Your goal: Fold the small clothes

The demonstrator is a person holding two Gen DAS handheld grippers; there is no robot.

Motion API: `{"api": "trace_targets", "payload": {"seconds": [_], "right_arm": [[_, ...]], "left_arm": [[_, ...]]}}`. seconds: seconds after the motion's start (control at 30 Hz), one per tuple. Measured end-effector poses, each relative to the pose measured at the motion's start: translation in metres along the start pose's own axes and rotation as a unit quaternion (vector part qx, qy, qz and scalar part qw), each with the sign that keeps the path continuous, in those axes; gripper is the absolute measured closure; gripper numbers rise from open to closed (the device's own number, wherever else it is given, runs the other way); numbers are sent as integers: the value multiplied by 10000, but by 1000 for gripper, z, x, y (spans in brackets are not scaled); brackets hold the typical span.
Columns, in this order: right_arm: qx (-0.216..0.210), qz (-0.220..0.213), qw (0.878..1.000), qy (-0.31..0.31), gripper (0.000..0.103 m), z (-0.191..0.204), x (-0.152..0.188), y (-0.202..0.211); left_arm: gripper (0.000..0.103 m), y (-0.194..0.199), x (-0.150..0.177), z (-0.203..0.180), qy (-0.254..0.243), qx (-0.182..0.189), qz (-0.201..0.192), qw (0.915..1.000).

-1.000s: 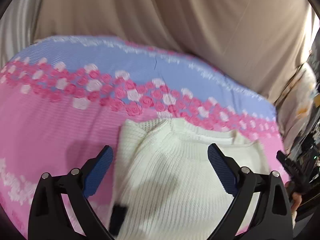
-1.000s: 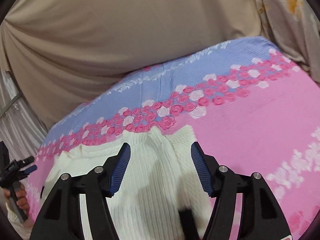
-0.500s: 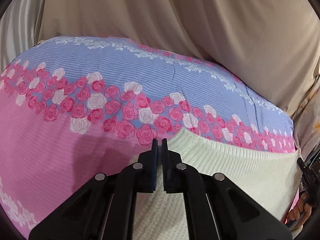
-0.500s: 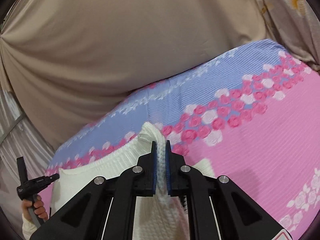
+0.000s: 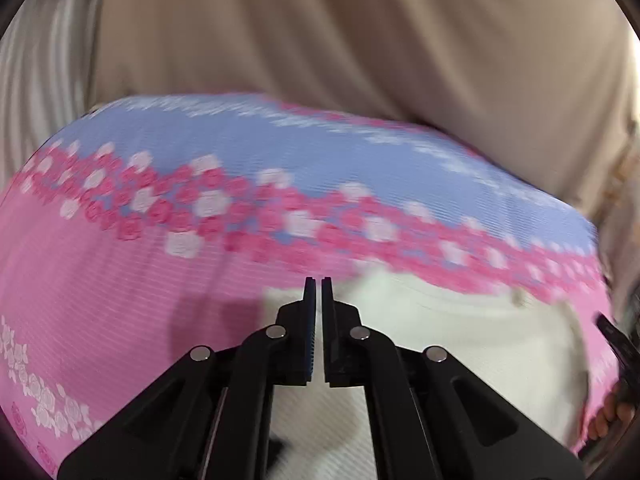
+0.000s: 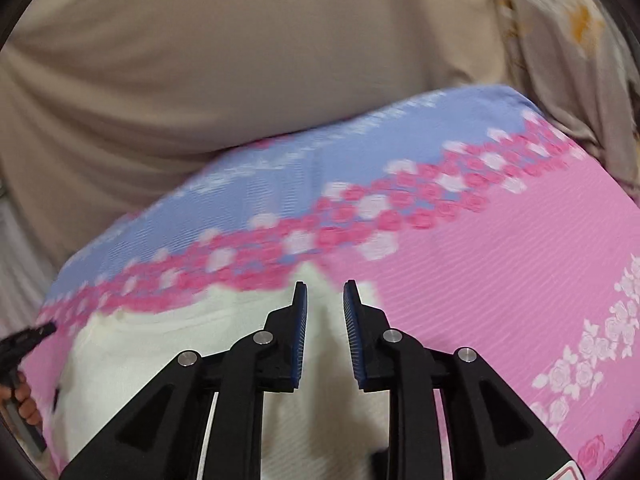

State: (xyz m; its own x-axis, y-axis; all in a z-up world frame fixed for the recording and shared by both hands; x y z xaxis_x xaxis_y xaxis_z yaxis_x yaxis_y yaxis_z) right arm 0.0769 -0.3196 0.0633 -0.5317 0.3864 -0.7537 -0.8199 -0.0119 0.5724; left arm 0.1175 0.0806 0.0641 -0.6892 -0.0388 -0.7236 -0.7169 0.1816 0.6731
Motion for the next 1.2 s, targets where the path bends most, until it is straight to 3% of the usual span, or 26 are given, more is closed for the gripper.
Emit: {"api": "trace_targets", "payload": {"seconds": [0.1, 0.23, 0.3, 0.43, 0.5, 0.53, 0.57, 0.6, 0.7, 0.73, 0.77, 0.83, 0.97, 1.03, 1.13, 1.2], "right_arm": [[-1025, 474, 9905, 781, 81, 66, 32, 12], [-1836, 1185, 9617, 1653, 84, 134, 94, 9], [-1775, 1386, 9555, 1905, 86, 142, 117, 5], [-1383, 1500, 9683, 1441, 98, 89, 119, 14], [-763, 1385, 9832, 912, 99, 37, 112, 32], [-470, 1326, 9875, 717, 99, 15, 110, 38], [-161, 1262, 9909, 434, 103, -15, 108, 49], [-157, 1243, 9921, 117, 103, -39, 109, 57], [37, 1054, 9934, -452, 103, -72, 104, 74], [114, 939, 9946, -434, 101, -69, 100, 79], [197, 830, 9959, -316, 87, -61, 96, 82], [106, 692, 9975, 15, 87, -34, 87, 78], [-944, 805, 9912, 461, 87, 37, 79, 49], [-1149, 963, 9854, 806, 87, 69, 87, 32], [-996, 1110, 9819, 1166, 89, 89, 99, 8], [-700, 1060, 9857, 1112, 98, 76, 100, -2]], "left_arm": [[84, 21, 28, -49, -740, 623, 235, 9950], [82, 14, 84, -92, -1286, 1128, 974, 9804], [82, 5, 104, -90, -1357, 860, 1121, 9806], [84, 11, 113, -43, -884, 817, 1202, 9854], [84, 20, 114, -13, -714, 257, 1119, 9908], [90, 24, 116, 4, -635, -7, 1087, 9920], [94, 25, 119, 16, -491, 76, 1155, 9921], [95, 26, 121, 27, -286, 249, 1243, 9915], [95, 31, 123, 36, 77, 314, 1340, 9905], [95, 34, 121, 30, 53, 238, 1272, 9916], [95, 37, 118, 23, -8, 208, 1193, 9926], [95, 43, 109, 6, -159, 355, 970, 9945], [93, 35, 103, -39, -537, 641, 894, 9925], [93, 20, 107, -54, -724, 618, 1006, 9904], [90, 6, 115, -51, -631, 547, 1091, 9905], [90, 8, 113, -33, -373, 643, 1086, 9913]]}}
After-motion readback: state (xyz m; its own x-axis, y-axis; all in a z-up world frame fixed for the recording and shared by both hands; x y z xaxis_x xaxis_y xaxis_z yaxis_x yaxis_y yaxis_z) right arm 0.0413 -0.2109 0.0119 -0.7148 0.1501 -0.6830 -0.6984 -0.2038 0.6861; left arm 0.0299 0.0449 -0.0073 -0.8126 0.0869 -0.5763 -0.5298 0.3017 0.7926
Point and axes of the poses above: each gripper's, at about its wrist camera, not at the fingertips, and y roughly against the way its jaws point, z to its left, x to its underside, the point moved 1 cm from there along -y, roughly the way its jaws point, and after that the axes turned 4 degrees about -x, right-handed, at the moved point
